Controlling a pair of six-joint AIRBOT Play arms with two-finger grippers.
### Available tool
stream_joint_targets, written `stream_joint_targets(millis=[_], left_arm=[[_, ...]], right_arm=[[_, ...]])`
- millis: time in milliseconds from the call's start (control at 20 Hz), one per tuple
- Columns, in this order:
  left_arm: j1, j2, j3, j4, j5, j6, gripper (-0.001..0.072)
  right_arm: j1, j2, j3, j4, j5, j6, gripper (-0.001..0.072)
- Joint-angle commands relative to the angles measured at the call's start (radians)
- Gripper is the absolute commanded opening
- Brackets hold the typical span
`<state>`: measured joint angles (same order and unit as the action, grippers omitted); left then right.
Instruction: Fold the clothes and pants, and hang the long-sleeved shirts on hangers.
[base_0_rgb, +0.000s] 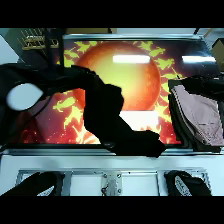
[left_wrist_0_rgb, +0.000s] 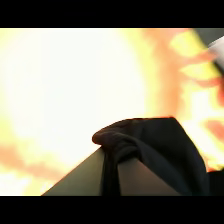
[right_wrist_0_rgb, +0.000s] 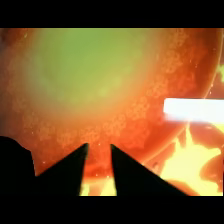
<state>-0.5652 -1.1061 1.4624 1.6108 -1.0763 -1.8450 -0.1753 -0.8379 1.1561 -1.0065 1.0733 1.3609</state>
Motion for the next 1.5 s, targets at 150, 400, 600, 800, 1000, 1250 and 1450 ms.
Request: stream_joint_targets(millis=[150,400,600,800,1000,1250,1450], left_arm=[[0.295,-0.243,-0.142,-0.193,0.053,-0.024,0.0010],[0.385,-0.316,-0.142,-0.258,0.023,-0.009,0.0010],[0.384,-0.316,-0.142,-0.249,0.021,0.033,0.0010],[0.384,-0.316,-0.142,-0.249,0.023,0.035,0.0010],[0.384,-0.316,-0.142,-0.249,0.025,0.035,0.0010],[0.384,-0.316,-0.142,-0.249,0.031,0.035,0.0010],[0.405,-0.245,-0.067,-0.241,0.029,0.043,0.0010]], right_arm=[[0.085,-0.109,-0.139,0.002,0.058,-0.072,0.0647],[0.301,-0.268,-0.314,-0.011,0.045,-0.221,0.0647],[0.317,-0.435,-0.321,-0.055,0.062,-0.346,0.0647],[0.321,-0.534,-0.321,-0.060,0.141,-0.500,0.0646],[0.322,-0.563,-0.321,-0.063,0.046,-0.501,0.0646],[0.353,-0.563,-0.320,-0.063,0.032,-0.500,0.0104],[0.319,-0.479,-0.198,-0.101,0.054,-0.382,0.0017]])
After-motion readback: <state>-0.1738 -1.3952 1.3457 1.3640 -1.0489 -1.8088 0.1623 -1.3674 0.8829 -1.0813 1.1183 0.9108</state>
